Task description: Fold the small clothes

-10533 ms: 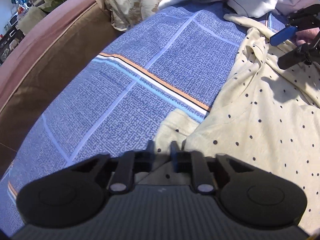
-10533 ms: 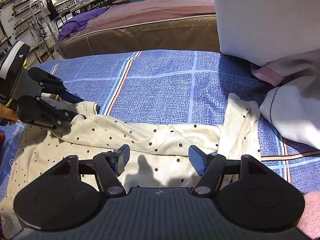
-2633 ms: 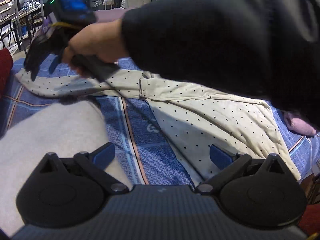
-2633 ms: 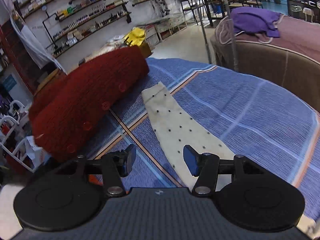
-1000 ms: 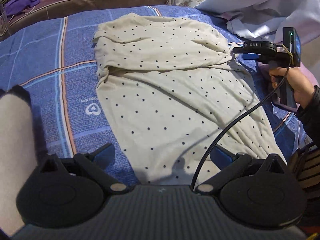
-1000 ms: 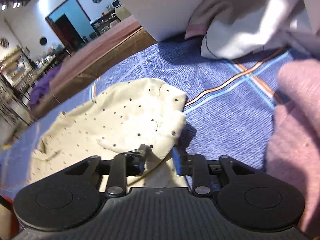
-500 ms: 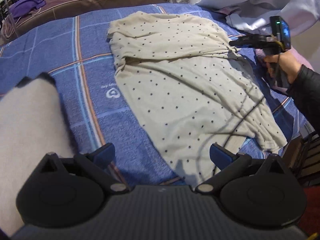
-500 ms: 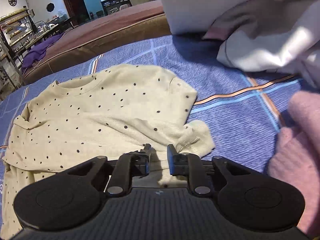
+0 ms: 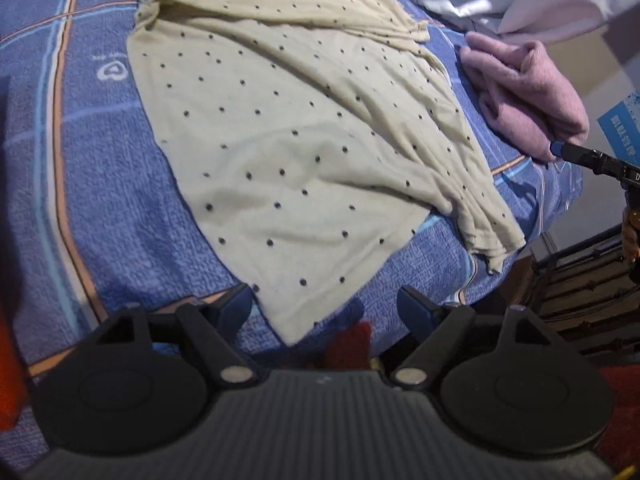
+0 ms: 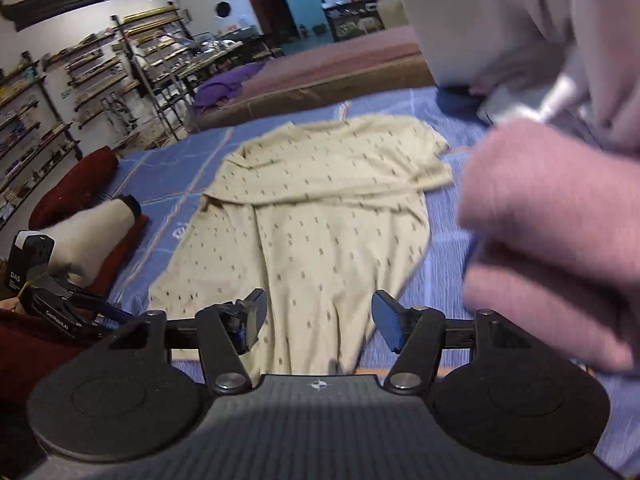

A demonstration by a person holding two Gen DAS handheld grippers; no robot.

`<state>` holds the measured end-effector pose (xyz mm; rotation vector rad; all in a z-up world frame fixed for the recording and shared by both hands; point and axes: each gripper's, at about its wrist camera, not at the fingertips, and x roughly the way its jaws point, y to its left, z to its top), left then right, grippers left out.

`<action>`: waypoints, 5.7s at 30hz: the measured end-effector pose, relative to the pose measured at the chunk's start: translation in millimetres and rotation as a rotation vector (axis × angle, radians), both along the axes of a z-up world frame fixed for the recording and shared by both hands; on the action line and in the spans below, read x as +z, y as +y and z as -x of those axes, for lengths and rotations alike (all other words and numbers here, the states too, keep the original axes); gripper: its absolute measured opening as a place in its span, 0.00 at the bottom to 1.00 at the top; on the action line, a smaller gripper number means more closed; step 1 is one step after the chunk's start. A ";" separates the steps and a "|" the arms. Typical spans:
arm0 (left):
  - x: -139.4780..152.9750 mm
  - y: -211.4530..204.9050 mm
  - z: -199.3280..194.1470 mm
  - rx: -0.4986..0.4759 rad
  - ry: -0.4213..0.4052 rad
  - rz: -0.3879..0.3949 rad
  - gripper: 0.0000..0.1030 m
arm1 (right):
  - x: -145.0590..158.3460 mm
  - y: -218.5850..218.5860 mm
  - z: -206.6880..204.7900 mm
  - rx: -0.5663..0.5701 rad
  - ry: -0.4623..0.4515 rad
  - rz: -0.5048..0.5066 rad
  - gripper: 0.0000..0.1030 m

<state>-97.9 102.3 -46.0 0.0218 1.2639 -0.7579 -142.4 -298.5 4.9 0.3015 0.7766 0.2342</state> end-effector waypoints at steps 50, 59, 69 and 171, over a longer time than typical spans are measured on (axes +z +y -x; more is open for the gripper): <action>24.0 78.5 14.8 0.214 -0.099 -0.063 0.57 | -105.5 -8.3 78.5 -0.212 0.134 -0.446 0.75; 4.3 66.1 10.0 0.208 -0.070 -0.046 0.28 | -110.4 -11.1 83.3 -0.224 0.154 -0.459 0.75; 7.7 57.3 13.3 0.139 -0.086 -0.052 0.05 | -114.0 -9.0 87.4 -0.224 0.176 -0.495 0.76; 38.0 -177.2 -246.1 -0.197 -0.706 -0.244 0.92 | -28.3 -70.0 -341.7 -0.221 0.110 0.036 0.97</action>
